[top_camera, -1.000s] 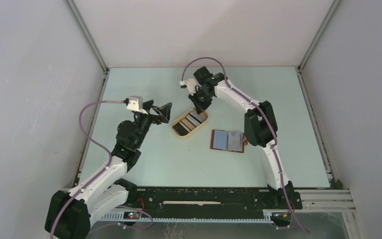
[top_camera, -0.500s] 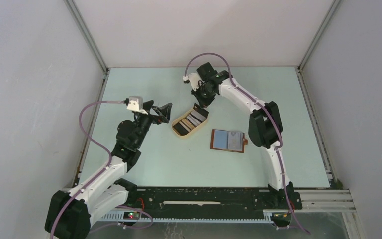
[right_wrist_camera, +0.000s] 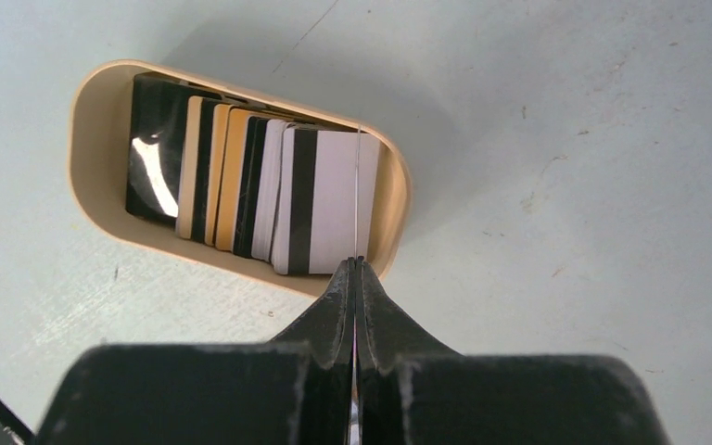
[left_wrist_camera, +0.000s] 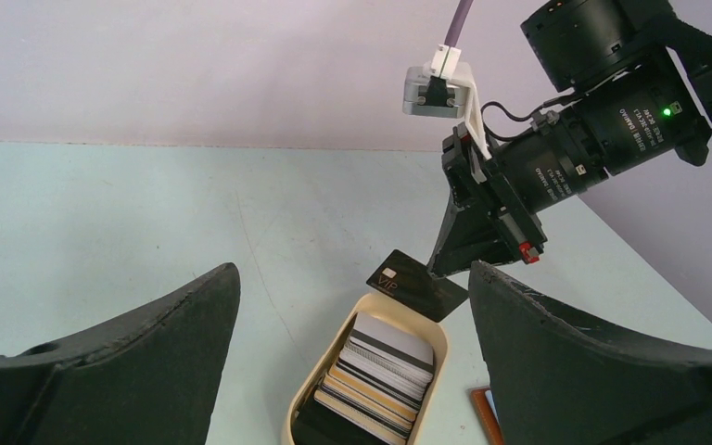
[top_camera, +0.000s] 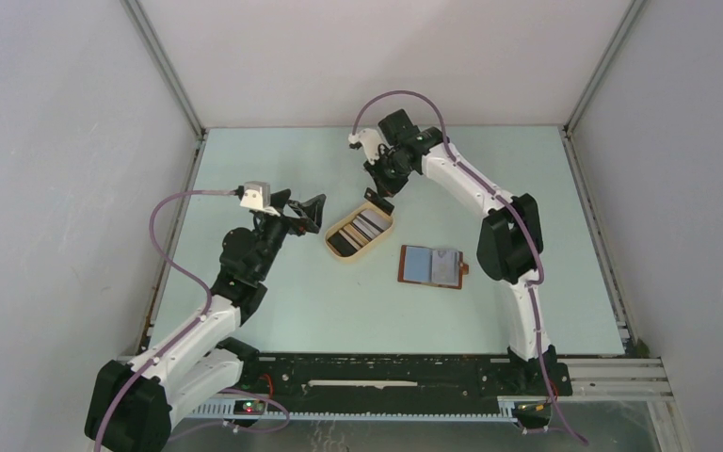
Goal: Put the credit cards into the card holder
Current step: Pick up the credit card from the storage box.
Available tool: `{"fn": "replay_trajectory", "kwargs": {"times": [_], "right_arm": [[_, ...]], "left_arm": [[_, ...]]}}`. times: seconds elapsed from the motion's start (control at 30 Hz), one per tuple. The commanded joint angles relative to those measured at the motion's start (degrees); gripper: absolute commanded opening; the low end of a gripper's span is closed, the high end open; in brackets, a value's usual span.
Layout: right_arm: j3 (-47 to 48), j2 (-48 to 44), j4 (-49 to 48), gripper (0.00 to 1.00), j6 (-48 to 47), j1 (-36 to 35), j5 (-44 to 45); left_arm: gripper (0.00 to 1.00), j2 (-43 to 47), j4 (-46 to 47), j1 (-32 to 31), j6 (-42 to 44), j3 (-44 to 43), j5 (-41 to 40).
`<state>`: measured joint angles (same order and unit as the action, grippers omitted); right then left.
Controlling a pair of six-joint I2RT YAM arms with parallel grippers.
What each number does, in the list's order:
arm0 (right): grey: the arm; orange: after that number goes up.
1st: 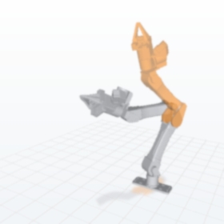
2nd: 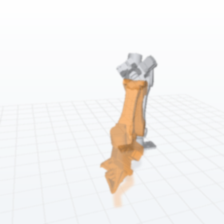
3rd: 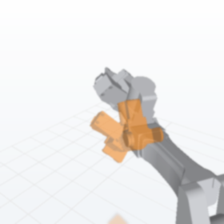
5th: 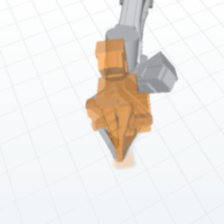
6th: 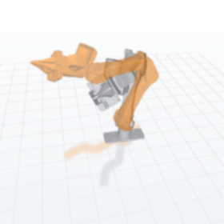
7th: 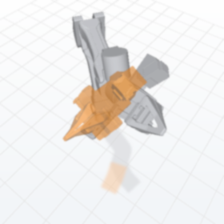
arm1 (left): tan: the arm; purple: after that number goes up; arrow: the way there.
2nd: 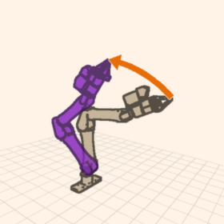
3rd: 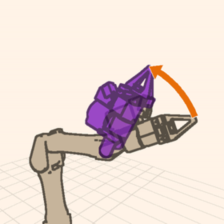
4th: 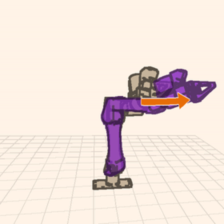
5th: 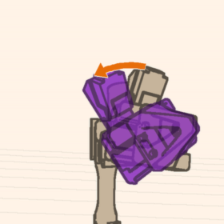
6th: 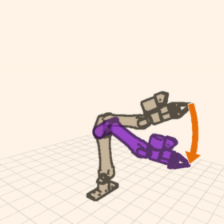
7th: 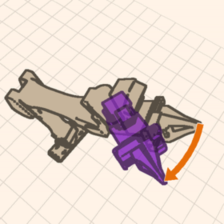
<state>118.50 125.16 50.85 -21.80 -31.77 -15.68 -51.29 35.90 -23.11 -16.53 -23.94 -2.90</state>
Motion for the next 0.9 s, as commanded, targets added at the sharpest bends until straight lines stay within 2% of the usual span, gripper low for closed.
{"fn": "replay_trajectory", "kwargs": {"times": [0.0, 0.43, 0.63, 0.87], "right_arm": [[1.03, -3.85, 0.89, 0.00, -0.59, 0.79, -5.02], [-2.72, -7.97, 2.62, 0.00, -1.14, 3.78, -20.53], [-11.72, -14.50, -0.92, 0.00, 0.19, 6.15, -28.46], [-28.57, -25.91, -7.24, 0.00, 2.04, 10.09, -38.05]], "left_arm": [[0.97, 1.32, 1.28, 0.34, 0.01, 1.08, -1.09], [0.99, 1.67, 2.09, 0.35, -0.21, 1.49, 0.60], [1.00, 0.12, 1.91, 0.35, -4.28, 0.37, 11.60], [1.00, -4.90, 4.52, 0.34, -15.06, 0.59, 24.03]]}}
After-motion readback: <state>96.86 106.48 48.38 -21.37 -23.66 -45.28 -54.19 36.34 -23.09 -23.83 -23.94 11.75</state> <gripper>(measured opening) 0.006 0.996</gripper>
